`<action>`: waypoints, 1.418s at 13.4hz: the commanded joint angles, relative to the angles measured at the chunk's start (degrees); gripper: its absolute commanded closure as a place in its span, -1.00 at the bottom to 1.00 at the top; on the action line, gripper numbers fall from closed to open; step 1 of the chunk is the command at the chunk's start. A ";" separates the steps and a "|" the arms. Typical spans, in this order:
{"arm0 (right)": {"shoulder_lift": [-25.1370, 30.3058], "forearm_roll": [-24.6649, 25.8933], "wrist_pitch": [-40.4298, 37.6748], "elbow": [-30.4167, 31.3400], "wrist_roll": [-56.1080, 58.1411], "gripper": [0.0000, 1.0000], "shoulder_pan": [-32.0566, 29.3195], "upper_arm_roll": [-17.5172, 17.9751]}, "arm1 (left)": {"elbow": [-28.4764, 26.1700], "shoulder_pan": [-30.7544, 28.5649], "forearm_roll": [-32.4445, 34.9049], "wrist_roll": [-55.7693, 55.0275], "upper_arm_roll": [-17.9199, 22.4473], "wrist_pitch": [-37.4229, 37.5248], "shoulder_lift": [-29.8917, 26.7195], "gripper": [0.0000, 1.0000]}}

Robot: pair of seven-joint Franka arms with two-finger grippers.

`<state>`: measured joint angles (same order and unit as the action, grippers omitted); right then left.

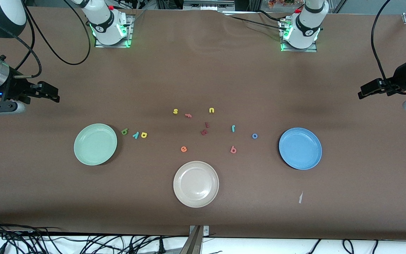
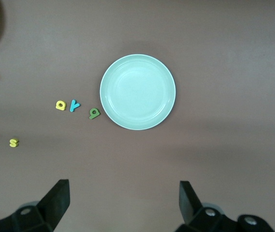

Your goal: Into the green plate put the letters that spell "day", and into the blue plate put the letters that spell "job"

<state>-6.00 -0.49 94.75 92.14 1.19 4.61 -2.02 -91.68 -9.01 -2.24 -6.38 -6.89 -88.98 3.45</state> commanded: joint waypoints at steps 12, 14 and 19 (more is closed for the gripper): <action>-0.15 -1.27 -3.35 0.14 3.81 -1.00 0.31 0.00 | 1.24 -0.39 0.31 -0.13 -0.49 0.12 0.59 -1.00; -0.15 -1.27 -3.52 0.23 3.99 -1.00 0.31 -0.09 | 1.24 -0.39 0.31 -0.13 -0.58 0.12 0.59 -1.00; -0.33 -1.09 -3.00 0.14 3.82 -1.00 0.31 0.08 | 1.24 -0.39 0.31 -0.13 -0.49 0.12 0.59 -1.00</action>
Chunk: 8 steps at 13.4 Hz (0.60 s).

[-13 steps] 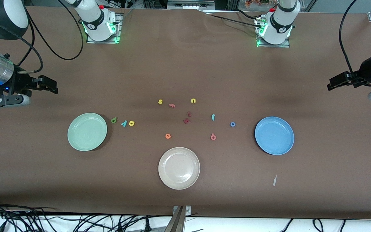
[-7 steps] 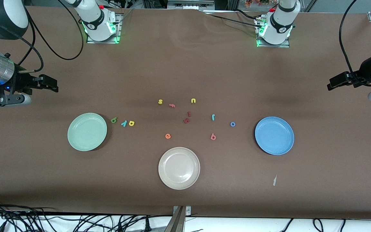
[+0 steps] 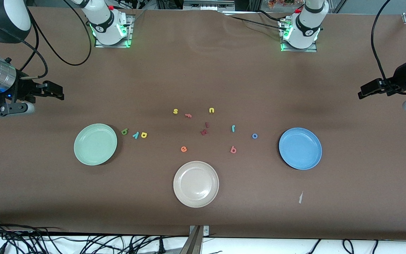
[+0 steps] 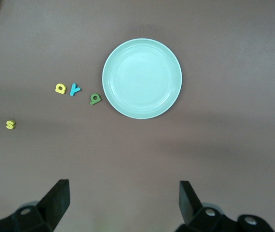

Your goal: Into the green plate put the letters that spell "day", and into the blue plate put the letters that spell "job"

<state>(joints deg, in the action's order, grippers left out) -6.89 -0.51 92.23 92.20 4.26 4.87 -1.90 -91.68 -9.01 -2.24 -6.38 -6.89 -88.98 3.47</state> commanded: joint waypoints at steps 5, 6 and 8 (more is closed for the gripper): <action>0.48 -0.98 -0.03 0.17 0.93 -1.00 0.49 -0.04 | 1.24 -0.39 0.31 -0.13 -0.49 0.12 0.58 -1.00; 0.48 -0.98 -0.12 0.17 0.93 -1.00 0.49 -0.04 | 1.24 -0.39 0.31 -0.13 -0.49 0.12 0.58 -1.00; 0.48 -1.07 -0.12 0.17 0.93 -1.00 0.49 -0.12 | 1.24 -0.39 0.22 -0.13 -0.49 0.12 0.49 -1.00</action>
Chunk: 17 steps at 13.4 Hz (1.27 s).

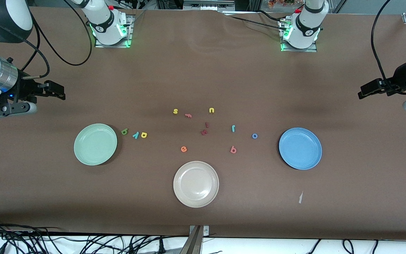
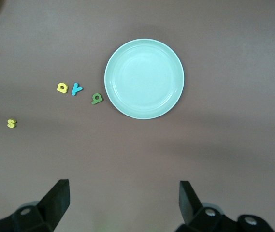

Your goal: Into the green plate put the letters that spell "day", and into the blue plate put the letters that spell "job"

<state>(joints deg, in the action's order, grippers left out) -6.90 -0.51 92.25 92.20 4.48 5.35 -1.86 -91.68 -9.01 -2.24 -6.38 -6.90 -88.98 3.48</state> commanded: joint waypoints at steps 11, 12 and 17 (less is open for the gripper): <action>0.40 -1.07 -0.31 0.17 0.71 -1.00 -0.07 -0.16 | 1.24 -0.39 0.22 -0.21 -0.48 0.12 0.57 -1.00; 0.49 -1.07 -0.31 0.17 0.71 -1.00 0.02 -0.16 | 1.24 -0.39 0.22 -0.21 -0.48 0.12 0.57 -1.00; 0.40 -1.07 -0.14 0.17 0.71 -1.00 -0.07 -0.16 | 1.24 -0.39 0.22 -0.21 -0.57 0.12 1.27 -1.00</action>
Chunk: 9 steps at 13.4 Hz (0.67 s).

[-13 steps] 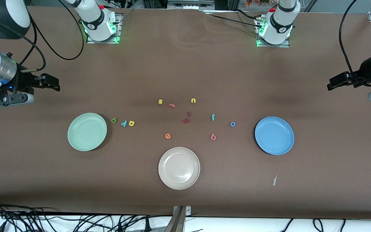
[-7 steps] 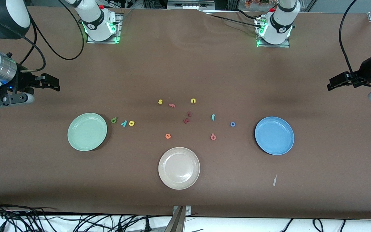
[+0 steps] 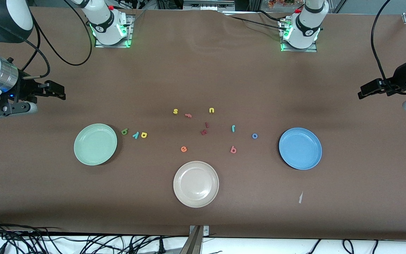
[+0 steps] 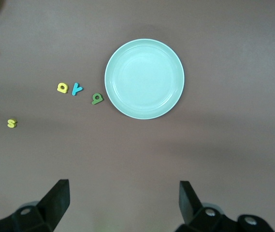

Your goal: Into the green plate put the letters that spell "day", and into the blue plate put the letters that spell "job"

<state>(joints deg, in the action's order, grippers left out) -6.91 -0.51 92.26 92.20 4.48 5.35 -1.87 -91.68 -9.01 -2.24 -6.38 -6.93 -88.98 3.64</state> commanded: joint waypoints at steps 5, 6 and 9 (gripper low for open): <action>0.40 -1.07 0.03 0.17 0.00 -1.00 0.10 -0.15 | 2.28 3.20 -0.48 0.66 -3.70 1.70 5.48 -1.00; 0.32 -1.07 0.03 0.17 -0.08 -1.00 0.10 -0.15 | 4.29 5.39 -0.48 0.66 -4.14 1.62 8.46 -1.00; -0.56 -1.25 0.46 0.17 -3.67 -1.00 0.62 -0.07 | 7.73 11.28 -0.57 0.58 -4.15 1.18 16.99 -1.00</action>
<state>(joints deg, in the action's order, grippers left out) -7.12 -0.59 92.29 92.23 3.44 5.52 -1.87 -89.20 -0.41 -2.39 -6.32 -11.36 -88.71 13.95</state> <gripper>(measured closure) 0.000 0.000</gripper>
